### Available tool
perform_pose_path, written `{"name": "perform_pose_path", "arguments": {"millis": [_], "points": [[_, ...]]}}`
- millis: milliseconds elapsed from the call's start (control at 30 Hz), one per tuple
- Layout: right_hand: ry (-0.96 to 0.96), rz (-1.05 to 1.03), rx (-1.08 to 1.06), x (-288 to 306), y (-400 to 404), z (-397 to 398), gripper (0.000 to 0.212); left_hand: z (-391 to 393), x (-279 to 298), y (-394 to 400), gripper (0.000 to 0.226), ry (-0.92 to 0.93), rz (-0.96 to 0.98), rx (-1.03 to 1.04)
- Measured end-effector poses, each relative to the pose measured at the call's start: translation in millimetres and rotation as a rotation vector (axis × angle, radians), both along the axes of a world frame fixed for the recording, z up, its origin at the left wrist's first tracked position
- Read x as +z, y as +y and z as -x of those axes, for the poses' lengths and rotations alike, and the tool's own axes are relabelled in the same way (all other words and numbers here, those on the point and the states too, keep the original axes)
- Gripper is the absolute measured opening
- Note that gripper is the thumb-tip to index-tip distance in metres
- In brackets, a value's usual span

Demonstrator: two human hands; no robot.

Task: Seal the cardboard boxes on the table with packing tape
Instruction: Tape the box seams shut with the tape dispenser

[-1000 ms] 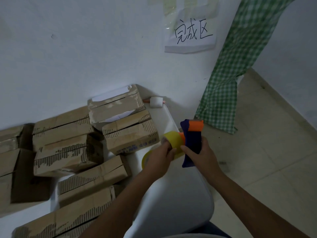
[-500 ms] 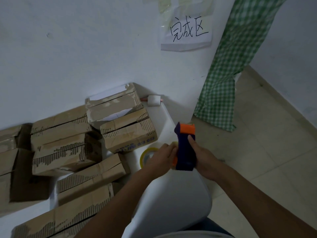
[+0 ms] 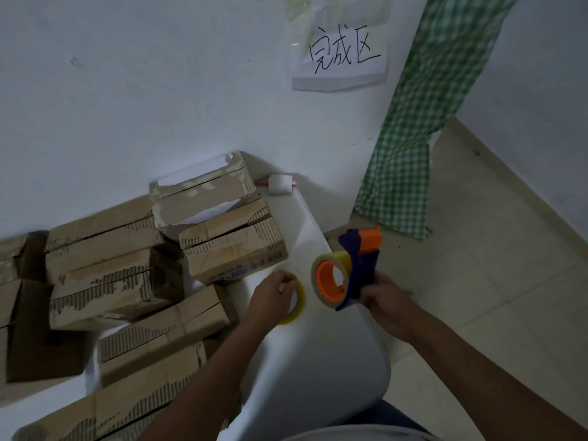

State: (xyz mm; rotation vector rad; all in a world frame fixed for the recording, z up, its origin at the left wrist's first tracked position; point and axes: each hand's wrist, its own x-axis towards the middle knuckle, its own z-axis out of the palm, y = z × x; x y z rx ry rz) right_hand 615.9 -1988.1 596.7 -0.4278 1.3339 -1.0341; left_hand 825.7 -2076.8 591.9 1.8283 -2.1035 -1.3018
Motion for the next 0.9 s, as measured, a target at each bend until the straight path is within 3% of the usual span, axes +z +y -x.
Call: {"name": "perform_pose_path", "arguments": {"millis": [67,133,233,300,367,500,667,900], "points": [[0.061,0.017,0.054,1.3,2.3,3.5,0.056,2.0,0.9,-1.4,0.02,0.133,-0.133,0.078],[0.108,0.03,0.128,1.9,4.6,3.9,0.064,2.5,4.9,-3.1,0.035,0.309,-0.427,0.269],[0.159,0.032,0.216,2.2,4.6,1.7,0.063,3.0,10.6,-6.6,0.064,0.408,-0.711,0.429],[0.194,0.025,0.244,3.8,2.8,-1.3,0.06,5.1,11.3,-11.9,0.075,0.451,-0.793,0.51],[0.218,0.021,0.259,7.2,1.5,-5.2,0.058,6.1,11.3,-18.7,0.068,0.502,-0.798,0.552],[0.246,0.034,0.285,14.2,-2.0,-12.6,0.055,1.9,13.5,-26.1,0.022,0.61,-0.785,0.51],[0.269,0.046,0.329,24.4,-4.8,-18.1,0.046,2.8,7.9,-20.6,0.028,0.579,-0.691,0.56],[0.119,0.054,0.618,53.2,-9.1,-25.6,0.049,-14.2,9.9,-14.9,0.017,0.554,-0.496,0.509]]}}
